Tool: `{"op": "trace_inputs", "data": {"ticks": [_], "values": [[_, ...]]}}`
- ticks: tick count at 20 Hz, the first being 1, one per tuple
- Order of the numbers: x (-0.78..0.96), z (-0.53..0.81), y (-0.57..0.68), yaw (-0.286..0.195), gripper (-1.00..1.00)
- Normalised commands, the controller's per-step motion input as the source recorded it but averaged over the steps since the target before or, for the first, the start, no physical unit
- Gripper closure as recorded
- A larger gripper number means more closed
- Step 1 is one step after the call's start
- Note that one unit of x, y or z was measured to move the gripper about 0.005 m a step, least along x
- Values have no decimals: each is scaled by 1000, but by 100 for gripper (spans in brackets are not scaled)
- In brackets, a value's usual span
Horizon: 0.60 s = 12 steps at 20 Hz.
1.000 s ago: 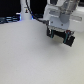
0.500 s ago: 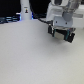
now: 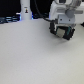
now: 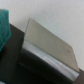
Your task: Open the kcup holder, insert the kcup into the holder, and close the kcup holder
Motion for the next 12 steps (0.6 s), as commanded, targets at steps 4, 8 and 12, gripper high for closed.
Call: {"op": "trace_inputs", "data": {"ticks": [4,8,12], "values": [[-584,2,467,119,-100],[-582,2,441,121,-100],[-627,7,416,104,-100]]}}
